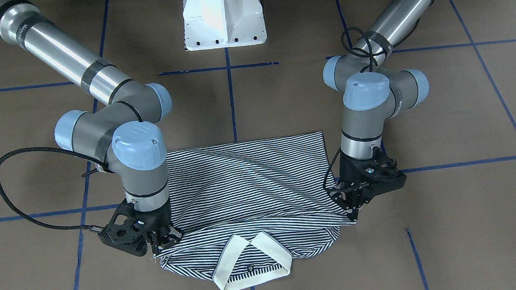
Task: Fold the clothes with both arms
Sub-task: 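Lay the hem down near the collar and open both grippers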
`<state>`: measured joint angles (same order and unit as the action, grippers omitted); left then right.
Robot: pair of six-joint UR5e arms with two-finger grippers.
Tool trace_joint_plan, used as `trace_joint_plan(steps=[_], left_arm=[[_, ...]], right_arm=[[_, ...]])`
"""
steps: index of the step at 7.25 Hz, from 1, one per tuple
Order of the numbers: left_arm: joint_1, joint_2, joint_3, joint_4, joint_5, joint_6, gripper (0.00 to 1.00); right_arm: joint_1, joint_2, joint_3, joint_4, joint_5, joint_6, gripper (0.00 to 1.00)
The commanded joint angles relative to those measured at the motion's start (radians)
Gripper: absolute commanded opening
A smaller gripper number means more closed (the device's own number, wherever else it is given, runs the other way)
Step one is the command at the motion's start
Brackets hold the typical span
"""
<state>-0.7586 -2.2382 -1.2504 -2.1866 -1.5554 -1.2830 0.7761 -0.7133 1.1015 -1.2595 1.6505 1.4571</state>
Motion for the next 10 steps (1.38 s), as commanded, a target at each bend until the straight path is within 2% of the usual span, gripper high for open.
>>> trace_joint_plan(steps=[1,3,5,7,10], left_arm=[[0.001,0.003,-0.032,0.014,-0.005,0.001,0.00],[-0.001,0.070,-0.154,0.013,-0.009,0.002,0.00],[-0.002,0.104,-0.213,0.024,-0.008,0.002,0.00],[0.004,0.095,-0.172,0.015,-0.005,-0.005,0.00],[0.001,0.020,-0.034,0.005,-0.002,-0.001,0.00]], right_arm=[[-0.001,-0.018,0.059,-0.008,0.000,0.000,0.00],[-0.001,-0.192,0.328,-0.012,0.061,0.002,0.00],[0.000,-0.204,0.379,-0.049,0.061,0.003,0.00],[-0.004,-0.193,0.344,-0.058,0.052,0.000,0.00],[0.005,-0.068,0.134,-0.052,0.038,-0.032,0.00]])
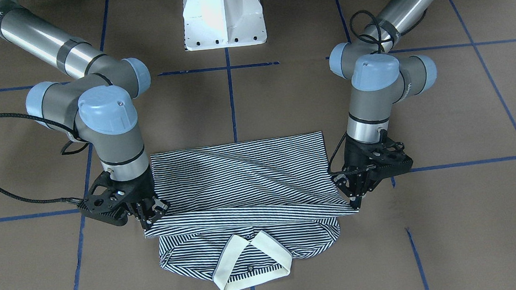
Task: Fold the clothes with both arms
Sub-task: 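Lay the hem down near the collar and open both grippers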
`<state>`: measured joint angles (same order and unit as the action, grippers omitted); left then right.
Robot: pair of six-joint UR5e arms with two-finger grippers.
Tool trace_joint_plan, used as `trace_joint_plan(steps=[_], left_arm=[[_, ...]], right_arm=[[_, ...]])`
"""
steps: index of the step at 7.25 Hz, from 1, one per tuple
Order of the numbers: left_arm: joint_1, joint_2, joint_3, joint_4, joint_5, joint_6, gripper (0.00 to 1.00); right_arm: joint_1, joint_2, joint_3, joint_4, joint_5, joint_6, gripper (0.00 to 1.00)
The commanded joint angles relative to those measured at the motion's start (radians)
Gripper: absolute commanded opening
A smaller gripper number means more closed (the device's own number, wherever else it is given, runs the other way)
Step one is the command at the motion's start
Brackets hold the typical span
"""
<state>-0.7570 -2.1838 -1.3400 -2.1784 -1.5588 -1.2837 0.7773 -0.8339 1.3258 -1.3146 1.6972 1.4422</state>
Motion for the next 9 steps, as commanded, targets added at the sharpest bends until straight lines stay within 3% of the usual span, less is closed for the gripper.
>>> trace_joint_plan(steps=[1,3,6,9], left_arm=[[-0.002,-0.042,0.085,-0.020,0.002,0.001,0.00],[-0.002,-0.062,0.163,-0.092,0.002,0.001,0.00],[-0.001,-0.076,0.176,-0.092,0.002,0.001,0.00],[-0.001,-0.089,0.200,-0.092,0.002,0.001,0.00]], right_arm=[[0.003,0.077,-0.127,0.005,-0.020,-0.020,0.00],[0.003,0.096,-0.190,0.046,-0.027,-0.034,0.00],[0.002,0.123,-0.275,0.086,-0.036,-0.049,0.00],[0.002,0.130,-0.292,0.087,-0.037,-0.060,0.00]])
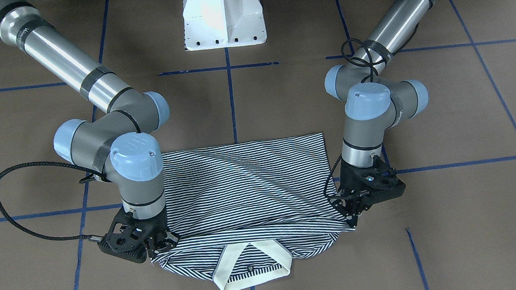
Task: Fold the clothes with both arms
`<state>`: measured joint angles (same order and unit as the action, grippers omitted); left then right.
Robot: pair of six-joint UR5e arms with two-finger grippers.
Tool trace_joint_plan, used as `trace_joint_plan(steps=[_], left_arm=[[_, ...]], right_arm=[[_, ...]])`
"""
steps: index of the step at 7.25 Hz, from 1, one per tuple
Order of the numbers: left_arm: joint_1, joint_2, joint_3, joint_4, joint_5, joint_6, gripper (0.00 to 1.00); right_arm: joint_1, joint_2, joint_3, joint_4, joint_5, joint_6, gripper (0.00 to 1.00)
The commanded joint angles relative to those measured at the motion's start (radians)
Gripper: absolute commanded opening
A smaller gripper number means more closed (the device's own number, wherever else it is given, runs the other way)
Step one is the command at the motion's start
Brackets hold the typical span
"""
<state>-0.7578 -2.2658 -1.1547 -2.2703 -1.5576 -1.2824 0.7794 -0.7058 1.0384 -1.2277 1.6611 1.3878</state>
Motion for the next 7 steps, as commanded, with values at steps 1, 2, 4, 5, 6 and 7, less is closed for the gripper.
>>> trace_joint_plan(steps=[1,2,4,5,6,7], left_arm=[[0.000,-0.009,0.015,0.000,-0.001,0.000,0.14],[0.002,-0.009,0.013,-0.002,-0.001,0.000,0.21],[0.000,0.031,0.004,-0.084,-0.001,-0.002,0.25],[-0.003,0.078,-0.047,-0.130,-0.005,-0.002,0.25],[-0.003,0.125,-0.115,-0.132,-0.007,-0.005,0.26],[-0.001,0.140,-0.137,-0.130,-0.007,-0.008,0.28]], right_arm=[[0.000,0.008,-0.004,-0.001,-0.001,-0.006,0.36],[0.000,0.011,-0.003,0.001,-0.001,-0.006,0.44],[0.010,0.006,0.037,0.045,0.008,0.008,0.57],[0.015,-0.065,0.175,0.036,0.052,0.016,0.59],[0.012,-0.202,0.354,0.022,0.078,0.029,0.62],[-0.035,-0.342,0.515,0.022,0.080,0.063,0.63]])
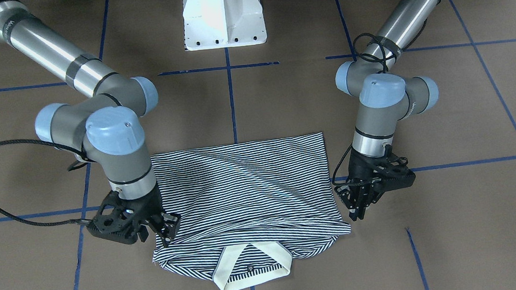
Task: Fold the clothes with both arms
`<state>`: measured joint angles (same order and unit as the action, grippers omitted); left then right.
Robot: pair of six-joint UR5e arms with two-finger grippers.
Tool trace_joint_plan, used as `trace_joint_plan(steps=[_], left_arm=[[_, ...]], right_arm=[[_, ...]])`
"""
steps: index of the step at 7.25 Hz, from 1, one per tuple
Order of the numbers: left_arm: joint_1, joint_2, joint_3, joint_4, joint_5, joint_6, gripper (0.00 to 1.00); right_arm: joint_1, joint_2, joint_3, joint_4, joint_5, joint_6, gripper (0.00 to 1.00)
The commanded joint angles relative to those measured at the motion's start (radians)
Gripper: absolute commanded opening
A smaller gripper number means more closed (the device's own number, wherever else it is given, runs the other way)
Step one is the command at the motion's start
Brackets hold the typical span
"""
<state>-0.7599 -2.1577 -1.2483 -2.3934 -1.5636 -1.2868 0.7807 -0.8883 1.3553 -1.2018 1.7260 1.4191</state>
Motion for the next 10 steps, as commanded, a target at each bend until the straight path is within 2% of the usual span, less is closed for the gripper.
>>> trace_joint_plan(steps=[1,3,5,8,9,10], left_arm=[[0.002,0.030,-0.043,-0.007,-0.001,-0.005,0.28],[0.002,0.030,-0.043,-0.007,-0.001,-0.003,0.28],[0.002,0.032,-0.045,-0.007,-0.001,-0.003,0.28],[0.004,0.030,-0.043,-0.007,-0.001,-0.003,0.28],[0.002,0.030,-0.045,-0.007,-0.001,-0.003,0.28],[0.004,0.032,-0.043,-0.007,-0.001,-0.003,0.28]], right_arm=[[-0.084,-0.251,0.297,-0.002,0.018,0.108,0.65],[-0.182,-0.287,0.315,0.011,0.004,0.312,0.66],[-0.211,-0.288,0.317,0.010,-0.028,0.333,0.68],[-0.231,-0.299,0.309,0.010,-0.029,0.333,0.65],[-0.233,-0.294,0.306,0.010,-0.031,0.334,0.49],[-0.233,-0.291,0.306,0.008,-0.029,0.340,0.00]])
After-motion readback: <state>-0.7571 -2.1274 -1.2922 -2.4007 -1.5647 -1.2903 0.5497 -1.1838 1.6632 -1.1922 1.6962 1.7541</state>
